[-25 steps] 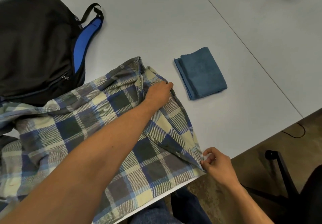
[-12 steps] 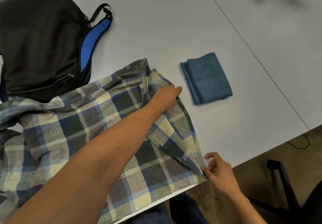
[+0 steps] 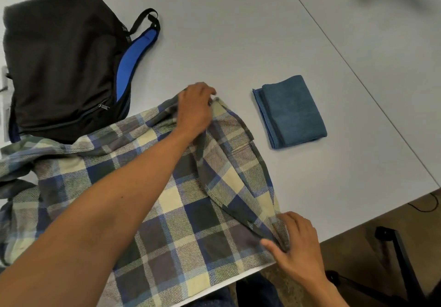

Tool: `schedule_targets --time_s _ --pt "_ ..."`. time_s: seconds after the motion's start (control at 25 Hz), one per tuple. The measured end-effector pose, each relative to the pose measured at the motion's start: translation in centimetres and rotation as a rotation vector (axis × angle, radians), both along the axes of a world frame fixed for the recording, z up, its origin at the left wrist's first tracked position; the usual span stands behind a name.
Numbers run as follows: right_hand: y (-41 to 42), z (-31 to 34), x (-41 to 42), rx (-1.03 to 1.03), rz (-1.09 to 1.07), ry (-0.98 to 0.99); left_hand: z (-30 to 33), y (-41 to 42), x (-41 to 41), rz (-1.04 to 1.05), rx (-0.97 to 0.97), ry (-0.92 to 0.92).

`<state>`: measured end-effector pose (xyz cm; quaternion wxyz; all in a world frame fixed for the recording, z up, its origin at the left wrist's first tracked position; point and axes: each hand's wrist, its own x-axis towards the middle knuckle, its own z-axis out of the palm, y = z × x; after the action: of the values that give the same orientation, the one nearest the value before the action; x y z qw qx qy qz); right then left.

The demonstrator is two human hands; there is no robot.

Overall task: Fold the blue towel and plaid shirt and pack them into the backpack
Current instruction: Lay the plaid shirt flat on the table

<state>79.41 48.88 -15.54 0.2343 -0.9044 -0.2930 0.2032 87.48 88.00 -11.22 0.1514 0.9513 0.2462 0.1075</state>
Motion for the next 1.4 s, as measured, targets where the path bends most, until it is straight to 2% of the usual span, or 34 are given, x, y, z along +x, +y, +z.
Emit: schedule_targets --time_s 0.08,0.12,0.28,0.36,0.44,0.56,0.64,0.88,0.96,1.04,1.16,1.28,1.4 --pt "0.1 -0.8 -0.8 -0.002 0.155 -0.128 -0.2 2.5 -1.0 0.146 -0.037 -0.074" --pt "0.2 -1.3 -1.1 -0.012 0.204 -0.167 -0.5 3.5 -1.2 0.199 -0.076 -0.055" --pt "0.4 -2.4 -1.4 0.033 0.138 -0.228 -1.8 6.3 -0.6 0.219 -0.183 0.254" --pt "0.6 -2.5 -0.9 0.059 0.103 -0.224 -1.9 7.3 0.4 0.209 -0.260 0.303" --pt "0.4 -2.4 -0.4 0.080 0.030 -0.148 -1.6 7.9 1.5 0.251 -0.287 0.226" --pt "0.4 -1.9 0.3 0.078 -0.243 0.051 -1.3 8.7 2.9 0.332 -0.337 0.079" --pt "0.5 -1.7 0.4 0.040 -0.321 0.088 -1.8 9.5 3.6 0.308 -0.287 0.064" --pt "1.1 -1.4 0.2 -0.004 -0.370 0.198 -4.5 9.2 4.7 0.306 -0.150 0.129" --pt "1.1 -1.8 0.2 -0.031 -0.351 0.193 -5.3 8.5 4.1 0.276 -0.022 0.058" --pt "0.8 -2.4 0.1 -0.082 -0.322 0.103 -5.6 7.3 3.6 0.207 0.086 -0.053" --pt "0.1 -3.3 -1.5 -0.181 -0.247 -0.136 -6.7 4.2 2.8 -0.006 0.036 -0.090" --pt "0.0 -3.7 -2.3 -0.216 -0.092 -0.240 -8.8 2.5 1.6 -0.139 -0.068 0.092" --pt "-0.4 -4.6 -1.9 -0.253 -0.014 -0.303 -9.9 2.9 1.7 -0.140 -0.035 0.277"
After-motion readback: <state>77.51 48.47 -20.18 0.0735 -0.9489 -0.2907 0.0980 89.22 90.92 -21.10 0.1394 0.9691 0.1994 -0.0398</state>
